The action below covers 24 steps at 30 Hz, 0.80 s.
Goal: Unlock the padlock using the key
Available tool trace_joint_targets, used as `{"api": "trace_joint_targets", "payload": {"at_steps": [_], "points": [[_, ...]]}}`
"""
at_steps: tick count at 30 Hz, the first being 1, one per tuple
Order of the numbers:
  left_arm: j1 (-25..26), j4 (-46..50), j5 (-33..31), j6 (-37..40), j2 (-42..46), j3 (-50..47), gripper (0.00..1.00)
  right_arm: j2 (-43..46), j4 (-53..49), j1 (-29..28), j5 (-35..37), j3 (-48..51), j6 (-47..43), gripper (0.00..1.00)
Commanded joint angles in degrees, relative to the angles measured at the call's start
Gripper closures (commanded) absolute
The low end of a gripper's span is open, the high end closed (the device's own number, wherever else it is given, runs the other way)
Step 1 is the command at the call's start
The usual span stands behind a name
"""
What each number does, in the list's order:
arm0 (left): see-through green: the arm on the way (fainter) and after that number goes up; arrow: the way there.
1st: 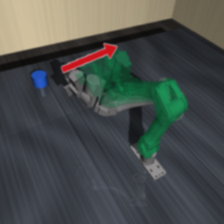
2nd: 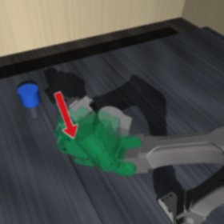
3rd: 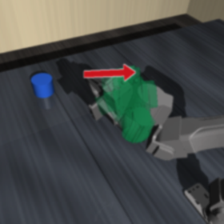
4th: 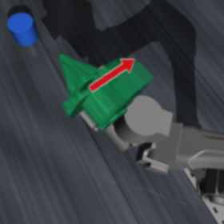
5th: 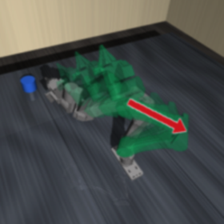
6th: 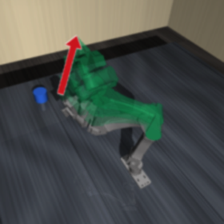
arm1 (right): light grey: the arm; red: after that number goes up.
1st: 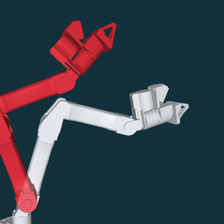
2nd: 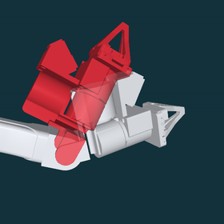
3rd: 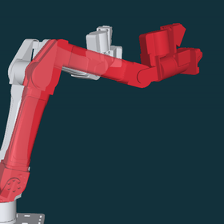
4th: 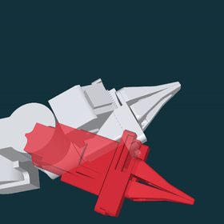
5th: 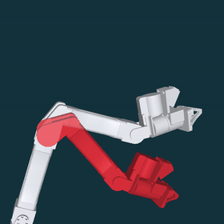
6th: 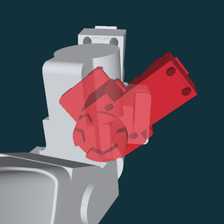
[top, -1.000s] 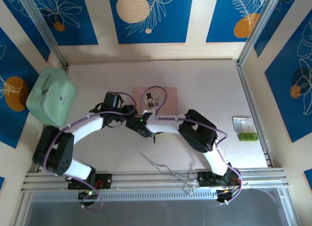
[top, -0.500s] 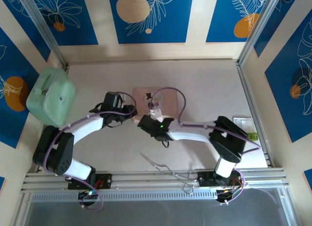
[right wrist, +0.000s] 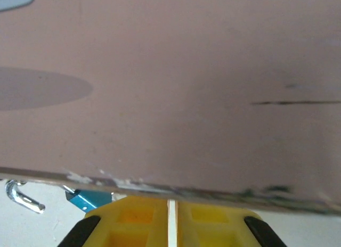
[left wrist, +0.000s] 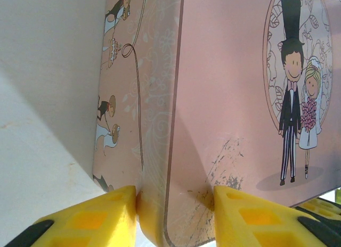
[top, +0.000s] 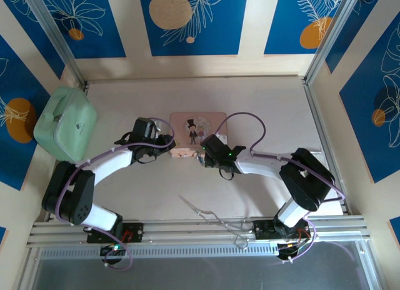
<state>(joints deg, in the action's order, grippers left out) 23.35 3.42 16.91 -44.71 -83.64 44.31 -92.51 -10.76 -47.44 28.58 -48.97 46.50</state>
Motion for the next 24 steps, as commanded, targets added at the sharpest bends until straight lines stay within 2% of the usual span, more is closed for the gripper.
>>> {"api": "trace_joint_targets", "payload": {"at_steps": [1,13,24], "points": [[0.38,2.08,0.32,0.32,-1.17,0.23,0.62,-1.63,2.22,0.18,-2.78,-0.72,-0.66,0.89],[0.38,2.05,0.36,0.49,-1.35,0.42,0.63,-5.61,4.24,-0.03,-2.19,-3.11,-3.88,0.91],[0.38,1.76,0.32,0.24,-2.05,-0.03,0.64,-5.59,4.36,-3.80,0.46,-4.29,-6.45,0.91]]}}
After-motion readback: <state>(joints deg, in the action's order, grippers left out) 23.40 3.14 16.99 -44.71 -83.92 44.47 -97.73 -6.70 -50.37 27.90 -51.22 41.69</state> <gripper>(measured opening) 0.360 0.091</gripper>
